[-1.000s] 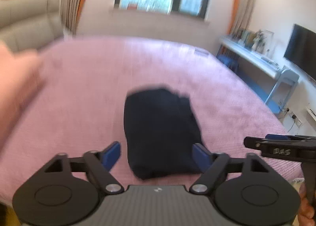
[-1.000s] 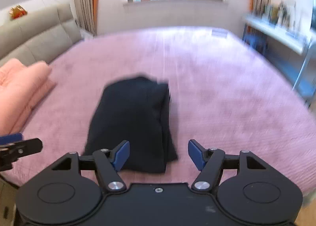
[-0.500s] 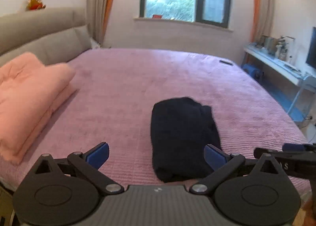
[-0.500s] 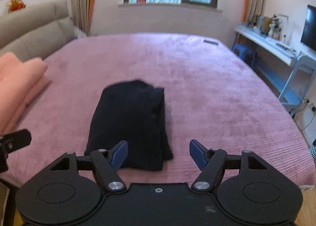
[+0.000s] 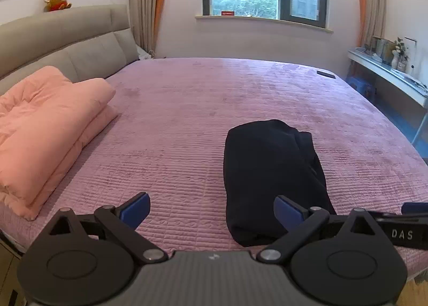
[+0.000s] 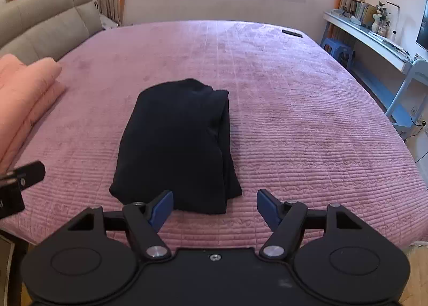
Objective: Fold large clothes
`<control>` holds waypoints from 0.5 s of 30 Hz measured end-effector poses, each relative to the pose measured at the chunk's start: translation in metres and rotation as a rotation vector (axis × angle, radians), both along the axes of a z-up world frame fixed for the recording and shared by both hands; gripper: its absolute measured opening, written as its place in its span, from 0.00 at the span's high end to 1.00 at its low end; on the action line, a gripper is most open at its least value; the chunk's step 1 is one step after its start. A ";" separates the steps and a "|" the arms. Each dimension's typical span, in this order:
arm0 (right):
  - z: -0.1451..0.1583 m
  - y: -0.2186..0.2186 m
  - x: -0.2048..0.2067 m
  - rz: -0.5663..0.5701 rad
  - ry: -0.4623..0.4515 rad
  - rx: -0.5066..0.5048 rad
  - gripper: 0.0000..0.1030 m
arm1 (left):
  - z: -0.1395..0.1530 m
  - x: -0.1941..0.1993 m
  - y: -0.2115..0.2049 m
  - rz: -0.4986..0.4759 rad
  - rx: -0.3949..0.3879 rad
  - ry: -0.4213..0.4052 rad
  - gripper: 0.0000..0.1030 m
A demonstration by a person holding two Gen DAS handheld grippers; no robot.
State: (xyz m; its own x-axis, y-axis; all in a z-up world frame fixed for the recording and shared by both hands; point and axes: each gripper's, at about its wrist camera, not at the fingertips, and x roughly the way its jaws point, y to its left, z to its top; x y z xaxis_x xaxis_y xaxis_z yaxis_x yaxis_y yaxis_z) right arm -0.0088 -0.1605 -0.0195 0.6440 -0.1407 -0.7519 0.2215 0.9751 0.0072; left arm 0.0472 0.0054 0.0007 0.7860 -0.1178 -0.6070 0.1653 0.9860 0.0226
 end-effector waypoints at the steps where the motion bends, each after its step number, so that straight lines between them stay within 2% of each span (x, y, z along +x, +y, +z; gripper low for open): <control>1: 0.002 0.001 -0.001 0.003 -0.010 -0.006 0.20 | 0.000 0.000 0.000 0.004 -0.003 -0.001 0.03; 15: 0.000 0.001 -0.001 0.004 -0.001 0.015 0.20 | -0.003 -0.002 -0.002 -0.009 0.010 0.009 0.03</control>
State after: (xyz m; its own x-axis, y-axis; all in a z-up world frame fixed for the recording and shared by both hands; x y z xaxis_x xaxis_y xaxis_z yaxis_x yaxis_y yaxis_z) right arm -0.0101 -0.1593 -0.0194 0.6451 -0.1271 -0.7535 0.2180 0.9757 0.0221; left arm 0.0448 0.0032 -0.0019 0.7794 -0.1193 -0.6151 0.1748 0.9841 0.0306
